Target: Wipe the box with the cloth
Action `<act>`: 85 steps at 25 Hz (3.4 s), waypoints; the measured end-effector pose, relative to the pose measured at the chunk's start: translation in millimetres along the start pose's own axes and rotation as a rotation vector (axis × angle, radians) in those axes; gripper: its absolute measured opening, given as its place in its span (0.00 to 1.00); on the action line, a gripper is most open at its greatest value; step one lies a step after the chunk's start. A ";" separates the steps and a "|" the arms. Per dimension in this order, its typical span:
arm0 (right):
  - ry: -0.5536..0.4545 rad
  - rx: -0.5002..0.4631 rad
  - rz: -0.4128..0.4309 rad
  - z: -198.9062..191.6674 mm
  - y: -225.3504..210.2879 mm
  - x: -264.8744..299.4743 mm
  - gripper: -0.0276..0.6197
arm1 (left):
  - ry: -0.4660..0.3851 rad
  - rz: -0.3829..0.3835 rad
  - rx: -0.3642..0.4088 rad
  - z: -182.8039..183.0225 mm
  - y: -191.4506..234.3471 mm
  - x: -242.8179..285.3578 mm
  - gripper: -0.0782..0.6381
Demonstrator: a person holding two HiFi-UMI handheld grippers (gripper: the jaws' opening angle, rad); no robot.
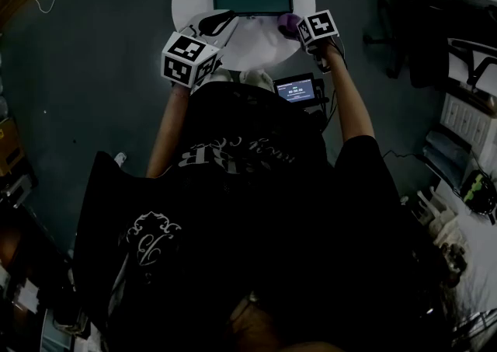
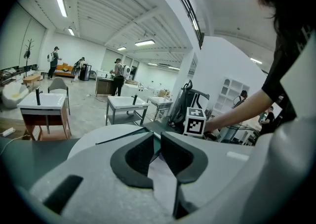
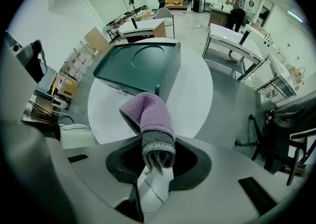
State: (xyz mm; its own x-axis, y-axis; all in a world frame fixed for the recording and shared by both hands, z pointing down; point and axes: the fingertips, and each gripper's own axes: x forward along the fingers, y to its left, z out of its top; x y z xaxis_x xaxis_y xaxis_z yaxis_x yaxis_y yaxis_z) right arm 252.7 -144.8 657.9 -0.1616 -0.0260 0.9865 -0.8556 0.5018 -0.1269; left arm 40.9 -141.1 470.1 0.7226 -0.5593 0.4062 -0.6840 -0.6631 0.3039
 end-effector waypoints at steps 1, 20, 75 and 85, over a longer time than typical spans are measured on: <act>0.005 -0.001 -0.003 -2.7 -6.6 -0.2 0.20 | 0.001 0.001 0.000 0.6 -2.5 4.1 0.16; 0.014 -0.144 0.049 28.4 -57.1 4.6 0.20 | 0.005 0.110 -0.034 10.2 -16.3 48.9 0.16; 0.128 -0.648 -0.056 247.0 17.7 15.8 0.20 | -0.089 0.493 -0.269 -37.4 72.5 -89.4 0.16; 0.137 -0.739 -0.051 278.5 98.9 29.1 0.20 | -0.124 0.556 -0.315 -60.2 100.4 -147.5 0.16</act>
State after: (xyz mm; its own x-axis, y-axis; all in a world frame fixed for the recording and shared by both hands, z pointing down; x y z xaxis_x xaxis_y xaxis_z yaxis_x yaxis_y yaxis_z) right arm 26.4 -336.8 645.2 -0.0264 0.0185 0.9995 -0.3000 0.9536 -0.0256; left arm -140.4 -95.3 492.5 0.2454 -0.8427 0.4792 -0.9420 -0.0906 0.3230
